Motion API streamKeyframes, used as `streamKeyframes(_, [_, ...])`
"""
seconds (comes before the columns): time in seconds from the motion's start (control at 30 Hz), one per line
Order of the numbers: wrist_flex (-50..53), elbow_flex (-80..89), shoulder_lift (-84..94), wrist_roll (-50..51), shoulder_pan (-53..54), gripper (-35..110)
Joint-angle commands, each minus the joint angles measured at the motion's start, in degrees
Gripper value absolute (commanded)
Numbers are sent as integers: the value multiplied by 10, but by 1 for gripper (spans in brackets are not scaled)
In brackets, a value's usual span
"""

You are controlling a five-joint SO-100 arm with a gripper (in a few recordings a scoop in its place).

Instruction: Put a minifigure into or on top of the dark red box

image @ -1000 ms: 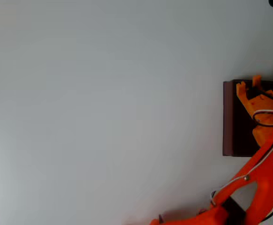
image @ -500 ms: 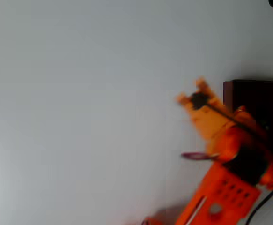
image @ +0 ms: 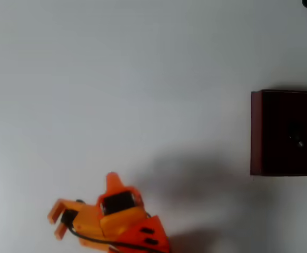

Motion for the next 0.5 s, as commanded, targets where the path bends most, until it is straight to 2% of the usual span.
streamKeyframes(0.0, [66, 72, 192, -19, -32, 0])
streamKeyframes(0.1, [71, 94, 191, -49, -44, 0])
streamKeyframes(0.3, [18, 171, 192, -7, -16, 0])
streamKeyframes(0.47, [40, 165, 192, -5, -8, 0])
